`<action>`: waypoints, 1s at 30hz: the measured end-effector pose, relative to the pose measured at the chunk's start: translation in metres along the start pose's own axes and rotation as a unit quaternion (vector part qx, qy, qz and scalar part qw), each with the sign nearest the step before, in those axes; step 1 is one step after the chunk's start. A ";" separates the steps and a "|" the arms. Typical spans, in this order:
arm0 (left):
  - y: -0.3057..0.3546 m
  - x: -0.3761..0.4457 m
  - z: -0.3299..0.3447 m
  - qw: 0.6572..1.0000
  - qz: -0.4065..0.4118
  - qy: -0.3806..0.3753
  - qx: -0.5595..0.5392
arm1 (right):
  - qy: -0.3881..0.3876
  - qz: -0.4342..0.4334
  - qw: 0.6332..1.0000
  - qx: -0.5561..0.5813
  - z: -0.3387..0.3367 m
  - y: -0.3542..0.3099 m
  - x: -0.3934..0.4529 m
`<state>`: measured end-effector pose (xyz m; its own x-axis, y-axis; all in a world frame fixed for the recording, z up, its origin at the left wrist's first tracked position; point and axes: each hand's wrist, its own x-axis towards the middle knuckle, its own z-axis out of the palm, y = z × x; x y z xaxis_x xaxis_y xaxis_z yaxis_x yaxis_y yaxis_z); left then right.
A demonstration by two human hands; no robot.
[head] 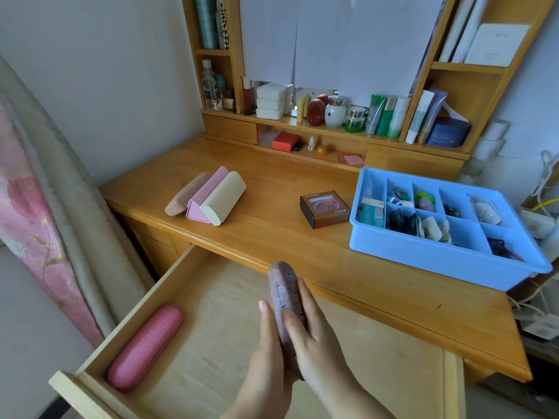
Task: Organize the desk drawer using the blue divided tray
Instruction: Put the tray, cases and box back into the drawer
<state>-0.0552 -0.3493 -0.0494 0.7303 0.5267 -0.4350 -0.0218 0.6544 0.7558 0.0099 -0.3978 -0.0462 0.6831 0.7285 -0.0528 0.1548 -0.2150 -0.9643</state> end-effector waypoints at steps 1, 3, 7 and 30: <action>0.000 -0.001 -0.001 0.999 -0.025 -0.015 -0.036 | -0.002 0.004 1.000 0.004 0.001 0.002 0.000; -0.001 0.000 -0.003 0.997 -0.040 -0.034 -0.064 | -0.007 -0.002 1.000 0.007 0.002 0.005 0.000; -0.001 0.007 -0.021 1.000 0.002 -0.023 -0.004 | -0.071 0.053 0.991 0.105 0.002 0.009 0.007; 0.038 -0.004 -0.261 0.661 0.240 0.241 0.669 | -0.113 0.327 0.938 0.029 0.215 0.092 0.053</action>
<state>-0.2376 -0.1850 -0.1466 0.5497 0.8216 0.1506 0.6859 -0.5469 0.4801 -0.0933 -0.2394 -0.1933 0.4483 0.5744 -0.6849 -0.2880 -0.6325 -0.7190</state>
